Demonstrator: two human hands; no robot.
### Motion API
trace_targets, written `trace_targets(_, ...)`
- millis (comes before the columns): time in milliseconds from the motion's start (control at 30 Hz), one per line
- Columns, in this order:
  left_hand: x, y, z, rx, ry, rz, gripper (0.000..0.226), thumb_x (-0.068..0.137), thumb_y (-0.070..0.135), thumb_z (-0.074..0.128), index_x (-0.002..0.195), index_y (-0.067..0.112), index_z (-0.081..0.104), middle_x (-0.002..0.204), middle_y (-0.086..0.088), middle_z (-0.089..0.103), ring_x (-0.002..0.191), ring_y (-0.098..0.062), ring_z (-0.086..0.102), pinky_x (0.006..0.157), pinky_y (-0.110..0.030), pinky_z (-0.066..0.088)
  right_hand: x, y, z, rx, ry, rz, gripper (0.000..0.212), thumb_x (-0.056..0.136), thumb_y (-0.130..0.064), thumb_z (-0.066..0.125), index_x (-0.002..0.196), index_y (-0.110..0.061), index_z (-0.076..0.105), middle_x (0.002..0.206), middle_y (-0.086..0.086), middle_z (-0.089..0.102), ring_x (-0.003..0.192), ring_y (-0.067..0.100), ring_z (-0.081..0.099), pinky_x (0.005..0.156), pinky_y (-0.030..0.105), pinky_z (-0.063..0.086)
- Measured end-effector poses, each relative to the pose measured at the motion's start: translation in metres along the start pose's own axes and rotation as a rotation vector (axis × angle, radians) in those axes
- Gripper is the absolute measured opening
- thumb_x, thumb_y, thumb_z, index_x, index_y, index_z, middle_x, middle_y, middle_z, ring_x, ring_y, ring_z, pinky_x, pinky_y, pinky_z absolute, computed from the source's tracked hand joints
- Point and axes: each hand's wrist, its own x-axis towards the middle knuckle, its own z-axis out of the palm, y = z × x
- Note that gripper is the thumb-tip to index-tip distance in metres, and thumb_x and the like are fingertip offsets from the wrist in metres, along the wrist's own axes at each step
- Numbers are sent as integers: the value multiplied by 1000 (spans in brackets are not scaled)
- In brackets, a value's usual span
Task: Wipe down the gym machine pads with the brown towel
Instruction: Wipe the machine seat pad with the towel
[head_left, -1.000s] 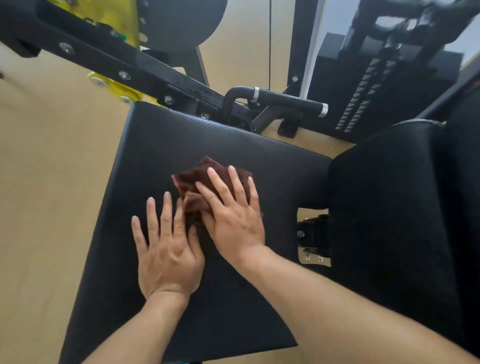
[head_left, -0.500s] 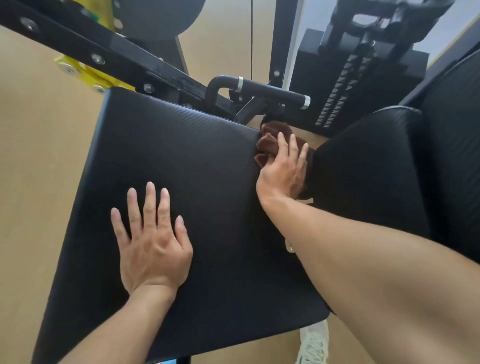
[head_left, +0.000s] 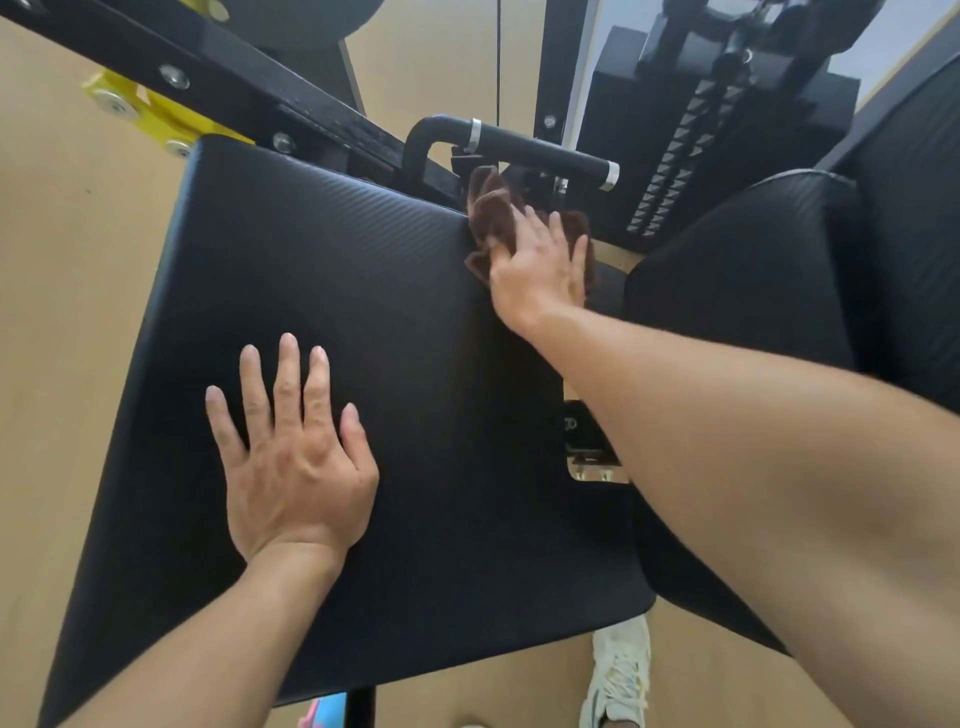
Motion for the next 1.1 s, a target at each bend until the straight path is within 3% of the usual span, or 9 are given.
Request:
trace_targets(100, 0, 1, -1, 1, 2, 1, 63, 101, 40, 25, 157, 13, 29, 168, -6, 20, 157, -28, 4, 125, -56, 4, -24, 1, 2, 121, 36, -43, 49, 106, -38, 42, 154, -27, 41, 165, -6, 32, 156, 19, 16, 128, 44, 2)
trace_targets(200, 2, 1, -2, -2, -3, 2, 63, 100, 39, 27, 157, 13, 31, 168, -6, 21, 157, -29, 5, 125, -57, 5, -104, -18, 21, 103, 72, -316, 42, 100, -32, 52, 142, -28, 57, 158, -3, 45, 151, 26, 34, 125, 46, 21)
trace_targets(333, 2, 2, -4, -8, -2, 14, 63, 99, 39, 30, 156, 12, 34, 167, -7, 23, 157, -30, 8, 125, -58, 6, -121, -13, 23, -74, -83, -592, 50, 101, -46, 43, 150, -37, 46, 164, -10, 35, 155, 20, 24, 124, 45, 19)
trace_targets(467, 2, 3, -3, 3, -9, -10, 63, 99, 39, 29, 156, 13, 34, 167, -6, 24, 157, -28, 8, 125, -56, 4, -58, -6, 7, -148, -151, -340, 63, 101, -64, 27, 159, -46, 12, 171, -12, 4, 157, 16, -9, 126, 52, -3)
trace_targets(567, 0, 3, -2, -5, -15, -16, 63, 99, 40, 27, 157, 13, 31, 168, -4, 21, 157, -26, 5, 126, -54, 2, -41, 6, 7, -90, -59, -44, 64, 101, -62, 25, 160, -42, 11, 171, -13, -1, 157, 16, -15, 124, 56, -11)
trace_targets(700, -1, 2, -3, -15, -19, -15, 64, 100, 40, 27, 157, 13, 29, 169, -4, 18, 158, -25, 2, 126, -54, 1, -47, 24, -8, 101, 31, 332, 67, 104, -55, 31, 163, -28, 13, 172, -8, -3, 157, 14, -9, 125, 52, 13)
trace_targets(867, -1, 0, -2, -23, 8, -5, 63, 100, 38, 29, 157, 12, 30, 168, -6, 21, 157, -28, 6, 125, -56, 4, -57, 19, -7, 182, 145, 324, 63, 104, -48, 39, 158, -17, 31, 171, 2, 14, 158, 16, 3, 128, 47, 6)
trace_targets(967, 1, 1, -2, 2, 5, -2, 62, 100, 38, 28, 157, 12, 30, 168, -7, 21, 157, -30, 7, 125, -57, 4, -84, 5, 3, 152, 154, 178, 52, 103, -39, 47, 149, -15, 48, 163, 4, 35, 157, 18, 15, 128, 41, 1)
trace_targets(1100, 3, 2, -1, 17, -12, 3, 62, 101, 39, 28, 157, 13, 29, 169, -6, 20, 157, -30, 7, 125, -58, 6, -176, -1, 18, 234, 112, -121, 51, 95, -35, 54, 144, -20, 56, 152, -2, 52, 153, 10, 25, 127, 44, 18)
